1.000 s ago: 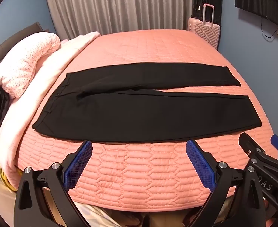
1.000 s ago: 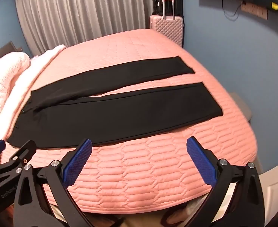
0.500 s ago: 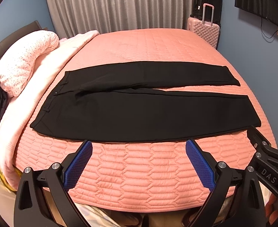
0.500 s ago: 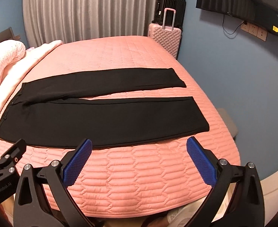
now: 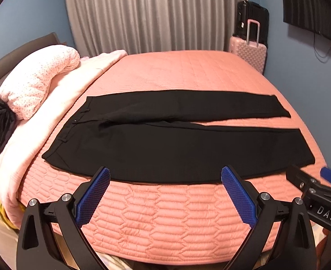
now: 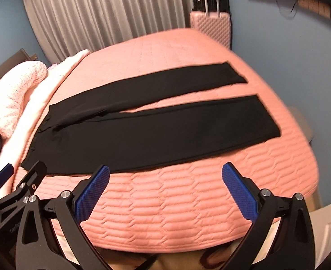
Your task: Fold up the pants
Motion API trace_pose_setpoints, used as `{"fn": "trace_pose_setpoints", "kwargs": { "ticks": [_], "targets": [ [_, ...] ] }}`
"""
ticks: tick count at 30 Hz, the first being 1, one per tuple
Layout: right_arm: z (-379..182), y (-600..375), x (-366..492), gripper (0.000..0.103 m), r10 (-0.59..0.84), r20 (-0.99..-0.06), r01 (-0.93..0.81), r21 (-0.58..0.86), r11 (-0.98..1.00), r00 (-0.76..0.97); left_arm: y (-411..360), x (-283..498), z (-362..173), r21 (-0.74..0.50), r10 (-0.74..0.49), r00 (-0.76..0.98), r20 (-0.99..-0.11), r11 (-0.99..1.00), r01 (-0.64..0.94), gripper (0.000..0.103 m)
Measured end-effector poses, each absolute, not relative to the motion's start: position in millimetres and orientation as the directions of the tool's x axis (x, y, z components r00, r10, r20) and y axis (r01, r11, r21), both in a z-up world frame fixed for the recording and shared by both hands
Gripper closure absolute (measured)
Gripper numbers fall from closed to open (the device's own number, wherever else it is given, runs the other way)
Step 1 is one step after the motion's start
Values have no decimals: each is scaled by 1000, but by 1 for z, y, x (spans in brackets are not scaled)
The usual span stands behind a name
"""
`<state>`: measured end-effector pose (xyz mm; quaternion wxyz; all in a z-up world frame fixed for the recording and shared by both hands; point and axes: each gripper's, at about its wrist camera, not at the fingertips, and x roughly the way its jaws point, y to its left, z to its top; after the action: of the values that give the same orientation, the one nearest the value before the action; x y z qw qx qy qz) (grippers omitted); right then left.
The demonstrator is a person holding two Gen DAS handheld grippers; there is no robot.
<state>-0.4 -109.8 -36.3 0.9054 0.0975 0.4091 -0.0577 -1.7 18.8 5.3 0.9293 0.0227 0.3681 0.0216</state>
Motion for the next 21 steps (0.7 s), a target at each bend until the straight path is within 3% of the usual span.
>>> {"fn": "trace_pose_setpoints", "kwargs": {
  "ticks": [5,11,21],
  "targets": [
    [-29,-95,-4,5,-163,-701,182,-47,982,695,22,1,6,39,49,720,-692,999,-30,5],
    [-30,-89,-3,5,-229,-684,189,-134,973,693,22,9,0,59,57,665,-745,998,-20,5],
    [-37,-95,6,5,-182,-746,162,-101,982,640,21,8,2,66,49,672,-739,998,0,5]
  ]
}}
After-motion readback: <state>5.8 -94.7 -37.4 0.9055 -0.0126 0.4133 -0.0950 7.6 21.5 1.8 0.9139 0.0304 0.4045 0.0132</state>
